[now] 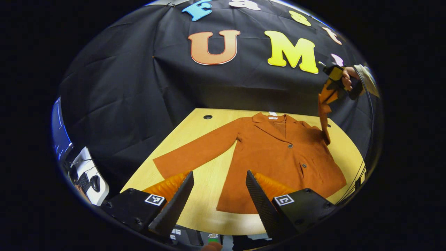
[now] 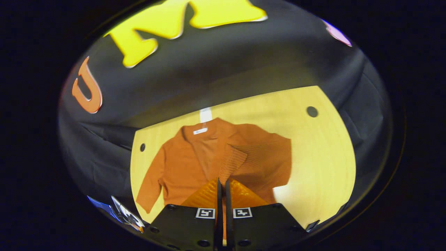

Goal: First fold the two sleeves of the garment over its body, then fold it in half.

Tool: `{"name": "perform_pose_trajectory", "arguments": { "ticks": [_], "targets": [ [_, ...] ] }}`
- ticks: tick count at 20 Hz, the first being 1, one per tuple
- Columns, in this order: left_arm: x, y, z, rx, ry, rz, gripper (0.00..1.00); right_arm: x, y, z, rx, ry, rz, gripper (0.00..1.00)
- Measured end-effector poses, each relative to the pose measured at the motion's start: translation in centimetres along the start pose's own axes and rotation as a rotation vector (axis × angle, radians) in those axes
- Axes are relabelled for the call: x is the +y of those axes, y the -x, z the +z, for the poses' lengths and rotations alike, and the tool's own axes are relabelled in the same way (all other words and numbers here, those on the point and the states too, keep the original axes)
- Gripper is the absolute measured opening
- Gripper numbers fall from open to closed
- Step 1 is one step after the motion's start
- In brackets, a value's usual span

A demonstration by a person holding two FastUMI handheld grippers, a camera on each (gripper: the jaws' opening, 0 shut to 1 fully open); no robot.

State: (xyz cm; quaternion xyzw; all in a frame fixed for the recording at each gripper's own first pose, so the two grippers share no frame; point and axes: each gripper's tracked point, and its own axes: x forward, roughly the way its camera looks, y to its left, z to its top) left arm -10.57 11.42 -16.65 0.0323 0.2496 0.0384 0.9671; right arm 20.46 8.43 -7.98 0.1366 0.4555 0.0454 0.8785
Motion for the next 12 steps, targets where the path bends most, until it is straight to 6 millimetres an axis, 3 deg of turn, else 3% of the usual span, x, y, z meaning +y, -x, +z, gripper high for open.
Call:
{"name": "perform_pose_trajectory", "arguments": {
  "ticks": [2,5,8,12],
  "targets": [
    [1.2,0.3,-0.2,0.001,-0.006,0.008,0.98,4.2,-1.6,-0.9,0.024,0.032,0.043,0.04],
    [2.5,0.6,-1.0,0.010,0.026,0.022,0.98,10.6,-6.4,-2.7,0.080,0.061,0.096,0.04],
    [3.6,0.8,-2.0,0.037,0.063,0.052,0.98,14.6,-11.9,-5.7,0.174,0.114,0.104,0.04],
    [5.0,0.9,-2.8,0.054,0.103,0.102,0.98,17.5,-18.2,-8.7,0.246,0.188,0.051,0.04]
  ]
}}
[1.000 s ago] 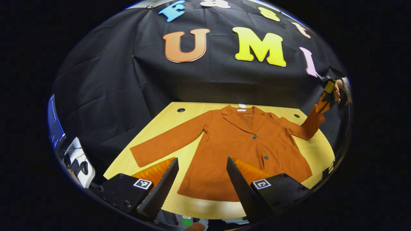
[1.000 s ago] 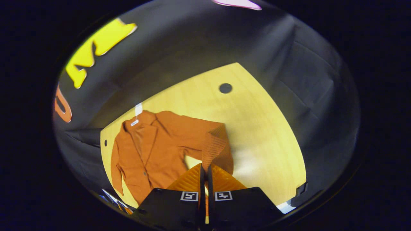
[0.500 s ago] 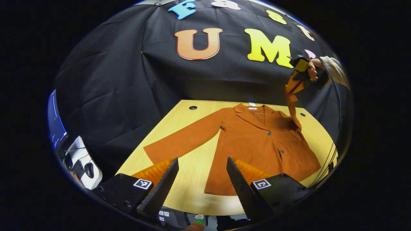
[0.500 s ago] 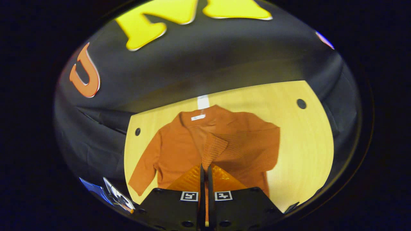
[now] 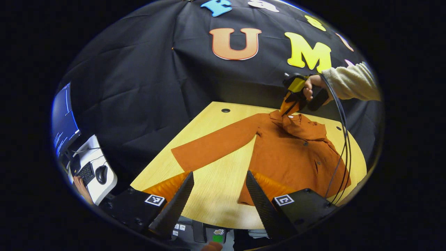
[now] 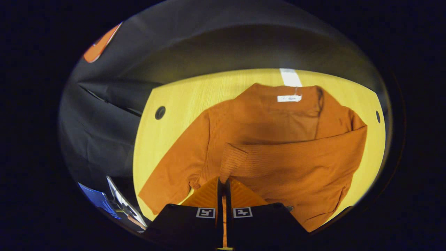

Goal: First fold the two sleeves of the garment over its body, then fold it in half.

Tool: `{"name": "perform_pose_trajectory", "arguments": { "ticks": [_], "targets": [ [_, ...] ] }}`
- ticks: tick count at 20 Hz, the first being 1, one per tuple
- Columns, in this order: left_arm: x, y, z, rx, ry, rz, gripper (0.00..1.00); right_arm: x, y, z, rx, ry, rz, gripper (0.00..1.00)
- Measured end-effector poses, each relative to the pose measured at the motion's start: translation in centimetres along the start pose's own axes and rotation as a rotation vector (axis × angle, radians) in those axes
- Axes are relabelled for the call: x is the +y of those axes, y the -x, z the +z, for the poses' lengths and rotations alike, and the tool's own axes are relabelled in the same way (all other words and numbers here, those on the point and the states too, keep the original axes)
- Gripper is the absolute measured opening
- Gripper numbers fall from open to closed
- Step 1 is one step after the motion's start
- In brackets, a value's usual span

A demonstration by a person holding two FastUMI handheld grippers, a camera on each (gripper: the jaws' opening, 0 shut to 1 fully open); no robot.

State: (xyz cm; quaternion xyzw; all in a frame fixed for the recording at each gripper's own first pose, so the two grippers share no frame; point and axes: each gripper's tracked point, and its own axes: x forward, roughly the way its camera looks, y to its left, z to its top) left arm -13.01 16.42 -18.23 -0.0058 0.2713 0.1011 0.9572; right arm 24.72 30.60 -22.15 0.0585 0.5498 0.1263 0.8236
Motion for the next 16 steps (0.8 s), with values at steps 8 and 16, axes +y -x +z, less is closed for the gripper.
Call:
{"name": "perform_pose_trajectory", "arguments": {
  "ticks": [8,16],
  "targets": [
    [2.1,-0.5,-2.6,0.061,0.092,0.099,0.98,2.1,-4.8,0.7,0.006,-0.065,0.027,0.12],
    [4.6,-3.0,-1.7,0.096,0.275,0.173,0.98,2.3,-1.8,-0.7,0.035,-0.181,0.101,0.78]
  ]
}}
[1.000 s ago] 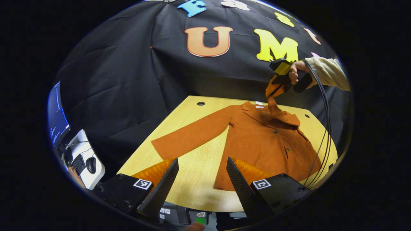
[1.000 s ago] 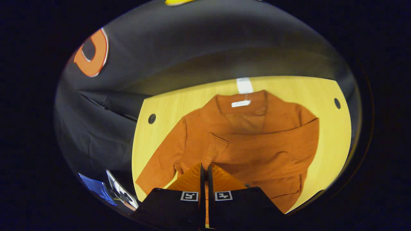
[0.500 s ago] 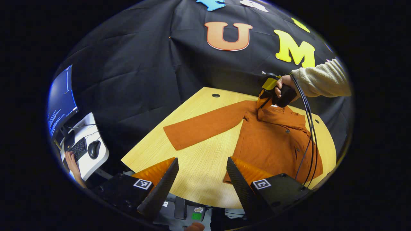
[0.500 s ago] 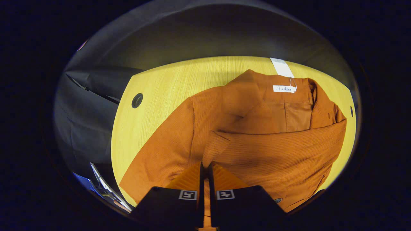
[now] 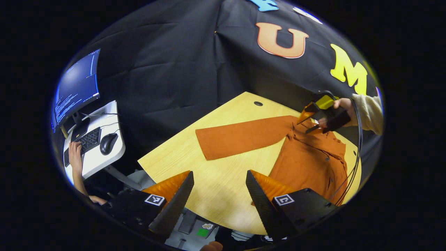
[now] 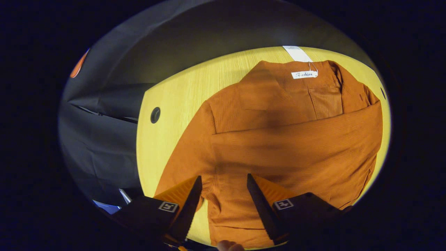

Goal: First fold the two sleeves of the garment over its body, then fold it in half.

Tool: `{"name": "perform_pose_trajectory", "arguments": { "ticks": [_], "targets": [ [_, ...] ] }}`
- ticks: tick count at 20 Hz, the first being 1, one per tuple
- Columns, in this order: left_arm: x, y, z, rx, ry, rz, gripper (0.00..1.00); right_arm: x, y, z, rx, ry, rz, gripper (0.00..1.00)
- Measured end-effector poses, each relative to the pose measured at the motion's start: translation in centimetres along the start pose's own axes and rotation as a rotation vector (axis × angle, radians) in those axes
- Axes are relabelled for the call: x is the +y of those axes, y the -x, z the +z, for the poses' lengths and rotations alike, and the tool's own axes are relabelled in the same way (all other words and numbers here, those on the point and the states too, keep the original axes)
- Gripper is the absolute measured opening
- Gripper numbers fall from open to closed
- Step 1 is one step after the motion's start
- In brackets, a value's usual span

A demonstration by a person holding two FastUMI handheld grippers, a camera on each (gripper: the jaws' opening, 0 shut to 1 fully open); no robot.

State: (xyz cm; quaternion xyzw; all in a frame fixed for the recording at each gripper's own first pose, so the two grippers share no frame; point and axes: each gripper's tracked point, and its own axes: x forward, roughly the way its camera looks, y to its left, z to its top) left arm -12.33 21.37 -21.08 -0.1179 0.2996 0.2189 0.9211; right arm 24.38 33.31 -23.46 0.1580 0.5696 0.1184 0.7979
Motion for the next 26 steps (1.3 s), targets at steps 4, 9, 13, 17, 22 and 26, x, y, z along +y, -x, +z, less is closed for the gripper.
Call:
{"name": "perform_pose_trajectory", "arguments": {
  "ticks": [4,9,13,17,22,26],
  "targets": [
    [1.6,-2.0,3.2,-0.018,0.072,0.058,0.98,-1.9,4.4,-0.4,-0.032,0.021,0.029,0.88],
    [2.0,-5.3,4.8,0.071,0.198,0.068,0.99,-6.8,9.3,-2.9,-0.059,0.091,0.046,0.89],
    [2.4,-9.2,4.3,0.202,0.234,0.059,0.99,-12.2,12.6,-6.0,-0.089,0.146,0.007,0.88],
    [1.8,-11.7,3.7,0.377,0.227,0.023,0.99,-17.6,15.7,-10.7,-0.093,0.224,-0.038,0.89],
    [2.5,-14.0,3.2,0.534,0.274,-0.001,1.00,-21.3,19.1,-14.1,-0.142,0.301,-0.047,0.89],
    [1.9,-15.2,2.3,0.657,0.344,-0.017,0.99,-24.0,21.0,-15.7,-0.159,0.292,-0.065,0.89]
  ]
}}
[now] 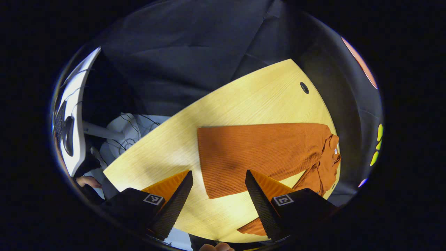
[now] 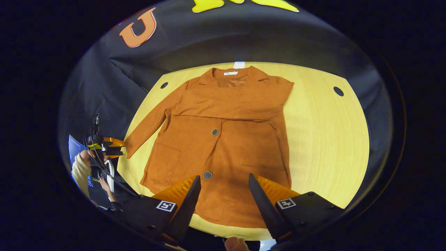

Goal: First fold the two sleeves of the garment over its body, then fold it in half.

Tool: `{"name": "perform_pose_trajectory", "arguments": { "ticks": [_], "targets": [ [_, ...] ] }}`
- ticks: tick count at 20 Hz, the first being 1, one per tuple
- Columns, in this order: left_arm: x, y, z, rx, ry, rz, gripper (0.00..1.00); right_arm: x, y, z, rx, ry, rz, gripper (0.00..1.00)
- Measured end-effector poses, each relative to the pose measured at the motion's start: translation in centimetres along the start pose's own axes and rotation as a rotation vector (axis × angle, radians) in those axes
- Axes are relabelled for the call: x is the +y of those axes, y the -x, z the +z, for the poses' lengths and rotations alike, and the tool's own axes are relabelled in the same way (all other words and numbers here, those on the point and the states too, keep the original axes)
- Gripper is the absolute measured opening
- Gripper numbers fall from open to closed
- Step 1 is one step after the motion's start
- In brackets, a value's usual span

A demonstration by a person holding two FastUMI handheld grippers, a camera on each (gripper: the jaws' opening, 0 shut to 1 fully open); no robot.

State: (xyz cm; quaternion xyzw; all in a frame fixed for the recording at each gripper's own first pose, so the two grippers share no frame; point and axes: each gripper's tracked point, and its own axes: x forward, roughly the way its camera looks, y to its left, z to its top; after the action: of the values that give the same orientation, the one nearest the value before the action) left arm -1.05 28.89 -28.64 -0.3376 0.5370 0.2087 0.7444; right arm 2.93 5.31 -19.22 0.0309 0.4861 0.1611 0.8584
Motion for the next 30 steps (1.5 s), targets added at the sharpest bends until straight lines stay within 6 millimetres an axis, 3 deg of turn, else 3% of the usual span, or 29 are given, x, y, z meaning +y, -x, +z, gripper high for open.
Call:
{"name": "perform_pose_trajectory", "arguments": {
  "ticks": [5,9,10,11,13,15,16,19,20,22,27,30],
  "targets": [
    [-0.1,-1.4,0.6,0.071,0.009,-0.015,0.96,-3.2,1.8,-2.2,-0.013,-0.046,-0.040,0.89],
    [-0.1,-1.7,1.2,0.091,0.016,0.012,0.88,-5.4,2.5,-3.4,-0.017,-0.084,-0.071,0.89],
    [0.1,-1.7,1.1,0.104,0.002,0.037,0.99,-6.0,2.7,-3.8,-0.014,-0.096,-0.078,0.89],
    [0.9,-1.9,0.9,0.114,-0.011,0.081,0.98,-6.5,3.0,-4.0,-0.014,-0.107,-0.087,0.89],
    [2.6,-2.0,1.0,0.127,0.000,0.199,0.69,-7.4,3.2,-4.3,-0.016,-0.124,-0.096,0.89],
    [2.1,-2.1,1.2,0.122,0.006,0.241,0.40,-7.9,3.4,-4.6,-0.013,-0.133,-0.103,0.89],
    [1.9,-2.1,1.3,0.118,-0.007,0.251,0.45,-8.4,3.6,-4.6,-0.013,-0.131,-0.113,0.89],
    [1.3,-2.5,1.4,0.115,-0.030,0.245,0.26,-9.3,3.8,-4.9,-0.015,-0.123,-0.135,0.89],
    [1.1,-2.7,1.4,0.115,-0.033,0.240,0.29,-9.5,4.1,-5.0,-0.017,-0.120,-0.139,0.89],
    [0.8,-2.5,1.5,0.117,-0.041,0.229,0.07,-10.2,4.4,-5.4,-0.015,-0.116,-0.145,0.89],
    [0.5,-2.5,1.4,0.121,-0.029,0.175,0.03,-11.1,4.7,-6.6,-0.010,-0.161,-0.144,0.89],
    [0.1,-1.9,0.8,0.141,-0.022,0.164,0.03,-11.8,5.2,-6.2,-0.026,-0.171,-0.147,0.89]
  ]
}}
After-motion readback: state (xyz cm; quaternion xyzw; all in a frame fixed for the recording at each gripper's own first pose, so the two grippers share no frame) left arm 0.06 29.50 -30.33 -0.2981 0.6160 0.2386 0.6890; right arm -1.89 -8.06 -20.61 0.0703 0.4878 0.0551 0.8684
